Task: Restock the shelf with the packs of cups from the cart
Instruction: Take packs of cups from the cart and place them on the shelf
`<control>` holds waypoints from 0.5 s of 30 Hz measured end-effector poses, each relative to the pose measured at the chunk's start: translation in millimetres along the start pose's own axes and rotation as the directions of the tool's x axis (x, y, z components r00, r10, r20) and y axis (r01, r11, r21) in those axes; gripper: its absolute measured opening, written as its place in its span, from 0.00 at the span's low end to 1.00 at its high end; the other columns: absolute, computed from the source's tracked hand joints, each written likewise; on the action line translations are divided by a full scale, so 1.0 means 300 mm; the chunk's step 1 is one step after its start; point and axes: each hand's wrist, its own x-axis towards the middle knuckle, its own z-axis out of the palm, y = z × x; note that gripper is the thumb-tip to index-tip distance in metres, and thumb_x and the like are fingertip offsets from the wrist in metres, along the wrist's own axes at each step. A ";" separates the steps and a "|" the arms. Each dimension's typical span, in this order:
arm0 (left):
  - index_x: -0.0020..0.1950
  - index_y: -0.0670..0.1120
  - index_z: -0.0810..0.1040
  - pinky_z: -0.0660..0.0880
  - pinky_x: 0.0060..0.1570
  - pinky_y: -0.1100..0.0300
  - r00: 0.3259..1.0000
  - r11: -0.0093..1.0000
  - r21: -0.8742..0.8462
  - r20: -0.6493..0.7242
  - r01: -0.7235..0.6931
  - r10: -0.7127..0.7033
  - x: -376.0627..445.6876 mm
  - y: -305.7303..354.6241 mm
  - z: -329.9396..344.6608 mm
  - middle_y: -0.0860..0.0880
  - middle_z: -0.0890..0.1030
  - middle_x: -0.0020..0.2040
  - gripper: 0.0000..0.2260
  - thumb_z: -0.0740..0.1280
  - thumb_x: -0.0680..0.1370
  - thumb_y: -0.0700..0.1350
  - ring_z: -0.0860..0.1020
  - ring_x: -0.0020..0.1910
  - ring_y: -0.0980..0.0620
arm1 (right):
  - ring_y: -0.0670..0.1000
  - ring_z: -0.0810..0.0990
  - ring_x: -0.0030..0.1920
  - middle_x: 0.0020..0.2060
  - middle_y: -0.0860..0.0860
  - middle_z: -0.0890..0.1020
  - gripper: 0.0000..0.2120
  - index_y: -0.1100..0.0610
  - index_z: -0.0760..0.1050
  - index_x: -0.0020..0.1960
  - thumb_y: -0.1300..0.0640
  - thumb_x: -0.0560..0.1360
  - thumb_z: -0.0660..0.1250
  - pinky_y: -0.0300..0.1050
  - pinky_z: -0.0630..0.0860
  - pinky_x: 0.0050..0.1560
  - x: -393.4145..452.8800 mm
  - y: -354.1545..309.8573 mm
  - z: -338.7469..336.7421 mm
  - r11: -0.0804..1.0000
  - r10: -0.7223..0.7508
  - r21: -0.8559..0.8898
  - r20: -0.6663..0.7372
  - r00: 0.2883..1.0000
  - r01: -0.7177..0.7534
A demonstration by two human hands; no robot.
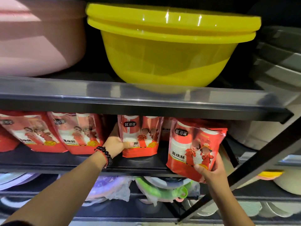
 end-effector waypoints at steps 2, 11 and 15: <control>0.31 0.47 0.80 0.75 0.39 0.64 0.999 0.998 0.042 -0.021 0.035 -0.035 0.006 -0.011 0.002 0.54 0.81 0.31 0.10 0.80 0.68 0.41 0.79 0.33 0.59 | 0.56 0.84 0.58 0.59 0.54 0.84 0.34 0.42 0.74 0.66 0.59 0.64 0.81 0.51 0.84 0.50 0.023 0.015 0.002 0.999 0.030 0.008 0.040 0.999 -0.031; 0.22 0.48 0.71 0.65 0.20 0.74 0.994 0.995 0.090 -0.107 0.040 -0.030 -0.019 0.020 0.003 0.58 0.71 0.16 0.21 0.78 0.70 0.41 0.72 0.18 0.63 | 0.38 0.83 0.51 0.52 0.39 0.86 0.48 0.57 0.68 0.74 0.37 0.59 0.75 0.29 0.78 0.44 0.124 -0.022 0.046 0.979 0.152 -0.155 0.130 0.980 -0.131; 0.28 0.48 0.72 0.68 0.24 0.75 0.992 0.997 0.071 -0.127 -0.006 0.015 -0.024 0.023 -0.010 0.61 0.73 0.18 0.17 0.78 0.70 0.39 0.75 0.22 0.64 | 0.34 0.81 0.53 0.57 0.39 0.83 0.37 0.47 0.67 0.72 0.48 0.67 0.79 0.30 0.74 0.49 0.174 -0.031 0.059 0.964 0.197 -0.214 0.168 0.966 -0.159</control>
